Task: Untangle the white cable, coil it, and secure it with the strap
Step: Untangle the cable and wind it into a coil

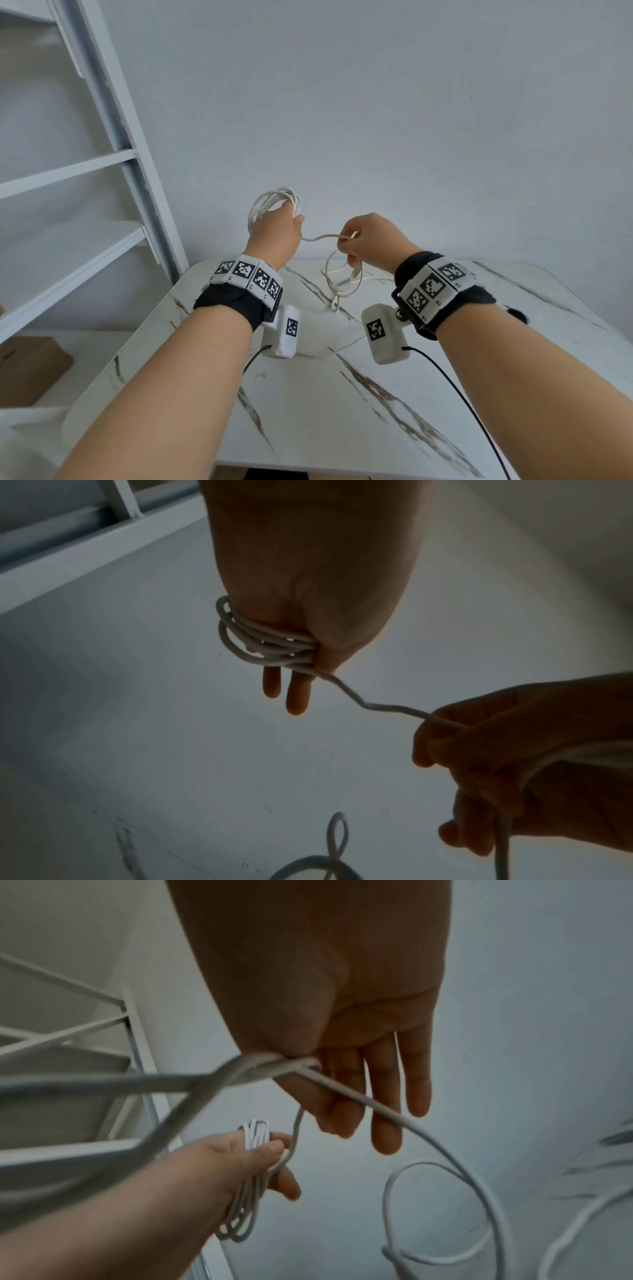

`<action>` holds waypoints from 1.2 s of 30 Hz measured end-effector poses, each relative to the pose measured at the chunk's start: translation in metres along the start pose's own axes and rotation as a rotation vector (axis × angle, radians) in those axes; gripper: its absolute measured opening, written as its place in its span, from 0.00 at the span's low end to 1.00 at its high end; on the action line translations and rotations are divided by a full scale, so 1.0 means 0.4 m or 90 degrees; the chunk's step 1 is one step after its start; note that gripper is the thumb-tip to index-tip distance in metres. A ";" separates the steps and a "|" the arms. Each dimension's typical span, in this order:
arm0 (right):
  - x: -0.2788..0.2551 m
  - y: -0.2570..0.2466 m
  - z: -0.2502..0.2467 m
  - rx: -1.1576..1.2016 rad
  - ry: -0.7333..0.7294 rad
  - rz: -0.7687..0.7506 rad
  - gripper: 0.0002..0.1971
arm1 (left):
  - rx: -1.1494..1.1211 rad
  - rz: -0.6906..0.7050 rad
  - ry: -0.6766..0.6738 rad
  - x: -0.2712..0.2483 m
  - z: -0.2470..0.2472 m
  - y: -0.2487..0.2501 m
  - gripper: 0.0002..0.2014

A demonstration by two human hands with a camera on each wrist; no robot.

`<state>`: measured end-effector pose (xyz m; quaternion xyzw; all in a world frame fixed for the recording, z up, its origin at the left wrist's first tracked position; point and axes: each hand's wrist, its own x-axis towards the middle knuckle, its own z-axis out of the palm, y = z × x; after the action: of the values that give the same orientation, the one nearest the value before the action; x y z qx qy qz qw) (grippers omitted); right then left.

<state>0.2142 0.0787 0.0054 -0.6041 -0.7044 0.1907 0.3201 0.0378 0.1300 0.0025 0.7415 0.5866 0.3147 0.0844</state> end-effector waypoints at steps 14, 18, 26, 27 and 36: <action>-0.008 0.007 -0.032 0.198 0.096 0.108 0.10 | 0.029 0.054 -0.057 -0.021 -0.007 0.018 0.21; -0.005 0.002 -0.046 0.250 0.152 0.113 0.11 | -0.021 0.024 -0.042 -0.004 -0.001 -0.004 0.20; 0.010 0.006 -0.040 0.302 0.256 0.073 0.01 | -0.106 -0.044 0.069 0.007 -0.024 -0.005 0.24; 0.011 0.006 -0.039 0.306 0.280 0.062 0.01 | -0.114 -0.053 0.077 0.007 -0.027 -0.005 0.24; 0.029 0.018 -0.087 0.574 0.348 0.285 0.12 | -0.253 -0.183 0.071 -0.002 -0.039 -0.008 0.24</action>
<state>0.2423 0.0874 0.0284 -0.5695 -0.3001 0.3726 0.6684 0.0263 0.1265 0.0128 0.6007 0.6160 0.4495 0.2399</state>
